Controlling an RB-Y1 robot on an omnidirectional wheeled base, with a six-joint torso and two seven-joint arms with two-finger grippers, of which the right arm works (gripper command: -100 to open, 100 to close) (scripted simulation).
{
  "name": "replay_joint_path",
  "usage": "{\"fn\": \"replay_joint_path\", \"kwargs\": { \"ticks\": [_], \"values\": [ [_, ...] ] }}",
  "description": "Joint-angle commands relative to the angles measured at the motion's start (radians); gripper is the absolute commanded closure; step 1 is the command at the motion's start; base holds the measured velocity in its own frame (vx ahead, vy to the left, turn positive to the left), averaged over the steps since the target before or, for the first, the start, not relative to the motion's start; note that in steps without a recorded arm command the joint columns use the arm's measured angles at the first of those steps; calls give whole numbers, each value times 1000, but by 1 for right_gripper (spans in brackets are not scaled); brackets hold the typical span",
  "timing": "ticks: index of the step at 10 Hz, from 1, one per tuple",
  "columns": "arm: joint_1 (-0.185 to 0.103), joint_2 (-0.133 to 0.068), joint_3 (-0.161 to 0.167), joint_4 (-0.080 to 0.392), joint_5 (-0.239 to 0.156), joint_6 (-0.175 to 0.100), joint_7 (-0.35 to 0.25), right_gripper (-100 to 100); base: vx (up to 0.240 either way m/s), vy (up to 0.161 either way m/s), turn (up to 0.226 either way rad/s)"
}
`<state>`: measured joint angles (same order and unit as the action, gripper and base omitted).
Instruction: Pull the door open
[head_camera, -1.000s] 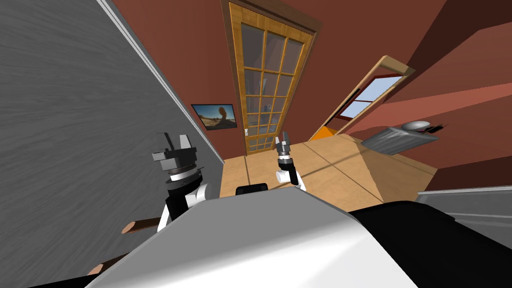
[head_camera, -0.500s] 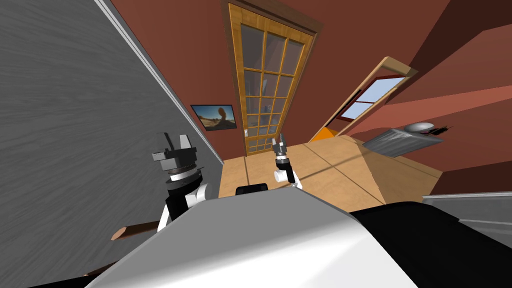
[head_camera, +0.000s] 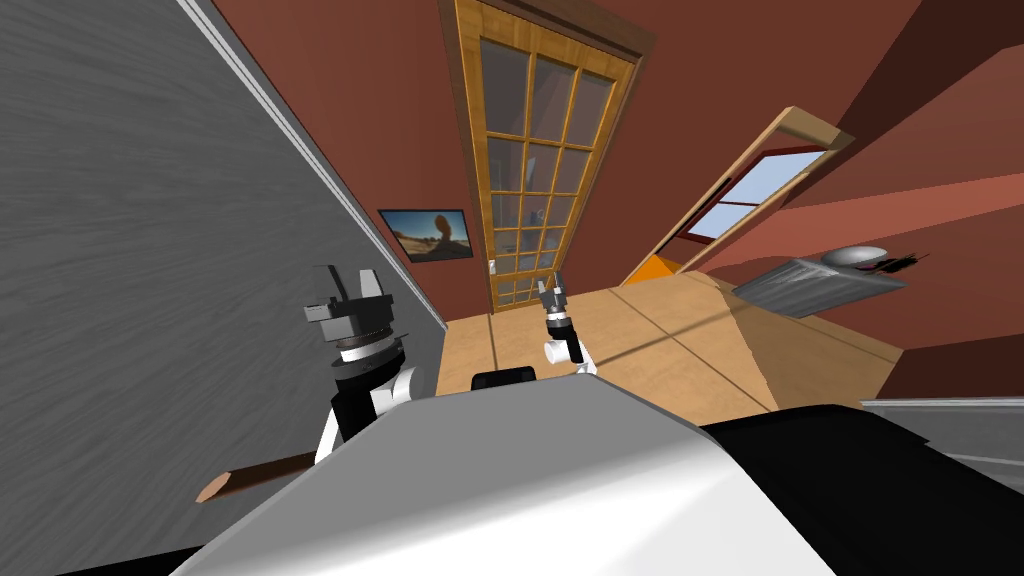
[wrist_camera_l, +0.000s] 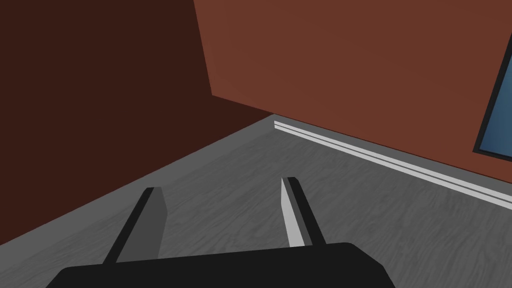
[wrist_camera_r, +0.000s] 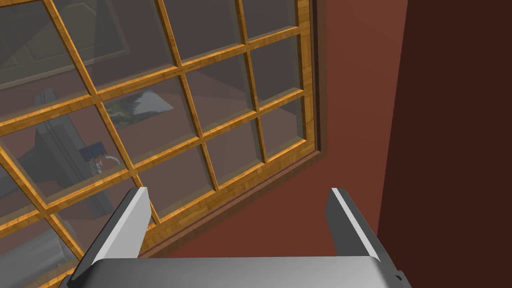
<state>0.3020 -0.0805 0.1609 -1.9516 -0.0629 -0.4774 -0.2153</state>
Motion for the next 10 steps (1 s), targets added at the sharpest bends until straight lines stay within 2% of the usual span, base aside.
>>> {"fn": "replay_joint_path", "kwargs": {
  "ticks": [1,10],
  "values": [
    [-11,-5,7,28,-15,-9,-27,-100,44,-2,24],
    [-79,-27,52,206,-96,-64,-168,-100,45,1,25]
  ]
}}
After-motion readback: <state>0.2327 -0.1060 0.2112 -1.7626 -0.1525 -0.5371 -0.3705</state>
